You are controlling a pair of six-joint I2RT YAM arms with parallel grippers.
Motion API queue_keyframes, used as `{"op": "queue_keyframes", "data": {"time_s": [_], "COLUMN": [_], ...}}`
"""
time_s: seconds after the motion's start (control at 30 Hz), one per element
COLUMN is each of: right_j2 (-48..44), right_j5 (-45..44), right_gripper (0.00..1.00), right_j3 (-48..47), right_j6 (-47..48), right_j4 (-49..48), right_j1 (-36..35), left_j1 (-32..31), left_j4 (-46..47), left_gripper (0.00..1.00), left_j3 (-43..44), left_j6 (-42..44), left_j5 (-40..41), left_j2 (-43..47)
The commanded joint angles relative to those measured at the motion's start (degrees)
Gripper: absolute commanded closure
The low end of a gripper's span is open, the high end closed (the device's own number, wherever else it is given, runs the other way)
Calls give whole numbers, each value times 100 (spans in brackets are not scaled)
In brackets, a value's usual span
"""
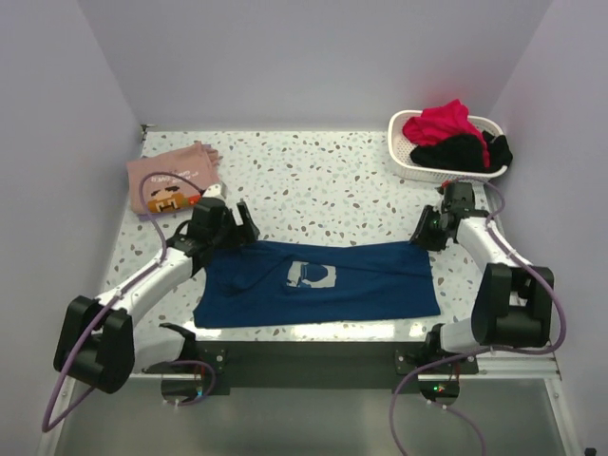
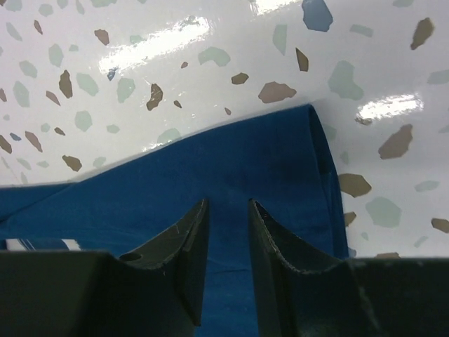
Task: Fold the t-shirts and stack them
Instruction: Fold the tshirt
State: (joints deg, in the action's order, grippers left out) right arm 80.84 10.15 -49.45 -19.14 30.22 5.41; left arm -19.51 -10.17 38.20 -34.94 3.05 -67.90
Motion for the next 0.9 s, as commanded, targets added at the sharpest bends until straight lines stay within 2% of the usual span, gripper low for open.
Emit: {"op": "queue_keyframes", "data": {"time_s": [0.0, 0.57, 0.87], "right_j2": [300, 2040, 2630], "right_j5": [347, 172, -338], "right_gripper": [68, 67, 67], "right_j3": [50, -240, -1285], "right_j6": [-160, -266, -152], "right_j4": [-542, -1246, -887], "right_j1": [-40, -49, -49], "left_j1": [17, 35, 44], "left_j4": [789, 1869, 1897], "left_gripper": [9, 7, 6], "left_j3": [-268, -454, 855], "left_j6": [-118, -101, 198], "left_j5": [-620, -691, -402], "left_j2": [-266, -1735, -2974]}}
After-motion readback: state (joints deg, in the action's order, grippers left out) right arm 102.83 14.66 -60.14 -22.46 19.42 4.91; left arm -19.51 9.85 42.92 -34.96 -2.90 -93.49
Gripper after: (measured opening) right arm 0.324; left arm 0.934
